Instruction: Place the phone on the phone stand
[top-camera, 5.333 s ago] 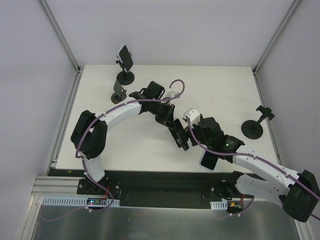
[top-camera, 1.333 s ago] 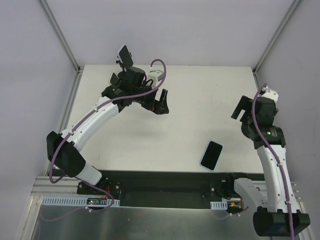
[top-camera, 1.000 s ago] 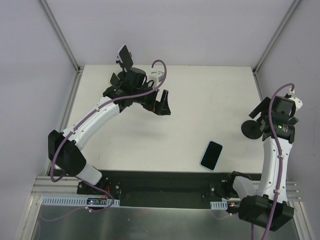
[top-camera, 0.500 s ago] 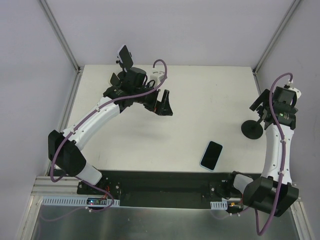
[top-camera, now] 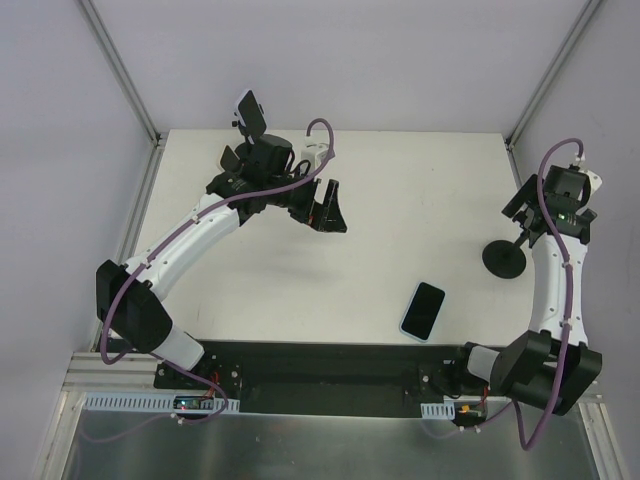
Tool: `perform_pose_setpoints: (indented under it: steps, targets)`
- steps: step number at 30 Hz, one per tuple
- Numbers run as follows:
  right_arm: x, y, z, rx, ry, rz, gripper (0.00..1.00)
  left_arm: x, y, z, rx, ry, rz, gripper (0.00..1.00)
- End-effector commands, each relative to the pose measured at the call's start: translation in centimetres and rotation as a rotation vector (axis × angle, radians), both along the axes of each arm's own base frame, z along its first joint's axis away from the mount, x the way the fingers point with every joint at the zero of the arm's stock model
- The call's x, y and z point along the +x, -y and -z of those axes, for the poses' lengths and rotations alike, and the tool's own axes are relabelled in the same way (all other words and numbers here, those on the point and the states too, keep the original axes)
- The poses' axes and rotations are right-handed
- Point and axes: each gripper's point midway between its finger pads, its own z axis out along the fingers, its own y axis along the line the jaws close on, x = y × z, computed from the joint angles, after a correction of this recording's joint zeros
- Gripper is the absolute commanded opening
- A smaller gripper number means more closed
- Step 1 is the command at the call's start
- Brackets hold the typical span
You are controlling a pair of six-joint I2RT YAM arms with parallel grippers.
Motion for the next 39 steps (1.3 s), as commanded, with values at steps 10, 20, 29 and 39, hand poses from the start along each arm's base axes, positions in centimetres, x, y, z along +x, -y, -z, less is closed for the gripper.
perform_pose_setpoints:
  steps: [10, 20, 29, 39]
  targets:
    - [1.2, 1.3, -0.2, -0.031, 0.017, 0.038, 0.95, -0.3, 0.1, -1.1, -0.026, 0.045, 0.011, 0.95]
    - [1.9, 1.1, 1.2, -0.014, -0.003, 0.018, 0.95, -0.6, -0.3, -1.8, -0.031, 0.076, 0.008, 0.95]
    - [3.1, 0.9, 0.6, -0.039, -0.006, -0.065, 0.66, -0.6, -0.4, -2.1, -0.033, 0.086, 0.006, 0.95]
    - [4.8, -6.8, -3.1, -0.126, 0.070, -0.318, 0.11, -0.1, -1.1, -2.2, -0.005, 0.132, -0.032, 0.95]
